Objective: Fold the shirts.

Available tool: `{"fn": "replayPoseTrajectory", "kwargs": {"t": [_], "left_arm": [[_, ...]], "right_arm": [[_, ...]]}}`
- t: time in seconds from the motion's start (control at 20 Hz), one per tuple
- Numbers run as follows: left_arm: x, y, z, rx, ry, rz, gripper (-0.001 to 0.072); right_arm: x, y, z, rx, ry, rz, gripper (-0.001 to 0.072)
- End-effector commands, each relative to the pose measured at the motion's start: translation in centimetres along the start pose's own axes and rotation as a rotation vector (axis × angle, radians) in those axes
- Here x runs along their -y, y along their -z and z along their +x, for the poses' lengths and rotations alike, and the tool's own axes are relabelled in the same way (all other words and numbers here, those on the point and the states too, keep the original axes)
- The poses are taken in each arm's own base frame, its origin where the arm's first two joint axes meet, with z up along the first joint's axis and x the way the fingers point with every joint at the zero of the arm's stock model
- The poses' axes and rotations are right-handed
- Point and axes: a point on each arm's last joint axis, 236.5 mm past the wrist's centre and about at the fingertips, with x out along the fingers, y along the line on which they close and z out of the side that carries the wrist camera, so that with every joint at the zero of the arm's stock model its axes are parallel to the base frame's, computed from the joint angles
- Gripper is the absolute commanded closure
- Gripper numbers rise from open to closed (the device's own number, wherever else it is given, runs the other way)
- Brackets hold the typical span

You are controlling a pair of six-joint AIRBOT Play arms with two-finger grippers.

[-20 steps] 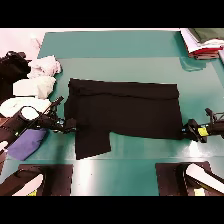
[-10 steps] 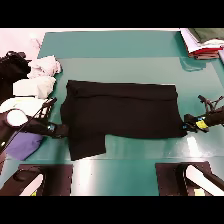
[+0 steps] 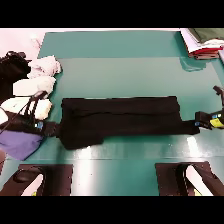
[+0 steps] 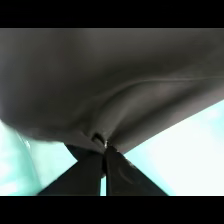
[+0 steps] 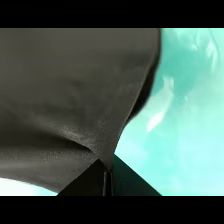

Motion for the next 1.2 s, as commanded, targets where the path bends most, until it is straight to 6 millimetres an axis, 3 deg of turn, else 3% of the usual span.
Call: {"fn": "replayPoseTrajectory", "kwargs": {"t": [0.0,0.15,0.3,0.35,0.4,0.45,0.5,0.55,0.6,0.65,0.7,0.75,0.8,0.9,1.0,1.15], "left_arm": [[-1.2,-7.1,1.1,0.117,-0.043,0.030,0.0682],[-2.1,-11.9,3.6,0.119,-0.055,0.019,0.0682],[-3.0,-14.3,6.0,0.089,-0.060,-0.001,0.0681],[-3.3,-14.8,6.7,0.086,-0.063,-0.005,0.0679],[-3.4,-15.2,7.0,0.093,-0.064,-0.009,0.0605],[-3.4,-15.6,6.9,0.108,-0.065,-0.011,0.0288],[-3.3,-15.9,6.7,0.119,-0.062,-0.022,0.0113],[-3.1,-16.2,6.3,0.127,-0.059,-0.028,0.0172],[-2.9,-16.4,6.0,0.129,-0.057,-0.024,0.0178],[-2.6,-16.4,5.8,0.125,-0.047,-0.026,0.0180],[-2.0,-16.3,5.9,0.120,-0.022,-0.037,0.0332],[-1.5,-16.3,5.9,0.118,0.000,-0.045,0.0540],[-1.0,-16.3,5.9,0.121,0.022,-0.054,0.0678],[0.5,-16.8,5.8,0.137,0.077,-0.073,0.0681],[2.2,-17.2,6.3,0.164,0.092,-0.040,0.0681],[6.4,-16.9,8.2,0.170,0.126,0.035,0.0681]], "right_arm": [[-1.3,-4.3,0.5,0.040,-0.043,-0.012,0.0696],[-2.5,-8.0,2.8,0.004,-0.049,-0.042,0.0696],[-3.2,-11.0,4.7,-0.038,-0.053,-0.056,0.0688],[-3.3,-11.8,5.3,-0.049,-0.055,-0.057,0.0531],[-3.2,-12.5,5.7,-0.051,-0.060,-0.052,0.0409],[-3.2,-13.2,5.8,-0.050,-0.075,-0.057,0.0395],[-3.0,-13.7,5.6,-0.046,-0.094,-0.071,0.0395],[-2.8,-14.1,5.3,-0.038,-0.118,-0.080,0.0394],[-2.2,-14.1,5.2,-0.033,-0.129,-0.086,0.0367],[-1.2,-13.6,5.3,-0.043,-0.128,-0.071,0.0298],[0.1,-12.8,5.6,-0.068,-0.134,-0.049,0.0234],[1.5,-11.8,6.2,-0.088,-0.138,-0.008,0.0175],[2.7,-11.0,7.0,-0.102,-0.143,0.024,0.0174],[4.0,-9.2,9.0,-0.146,-0.191,0.070,0.0173],[2.7,-8.3,10.7,-0.166,-0.326,0.086,0.0174],[0.4,-9.3,12.6,-0.120,-0.442,0.099,0.0178]]}}
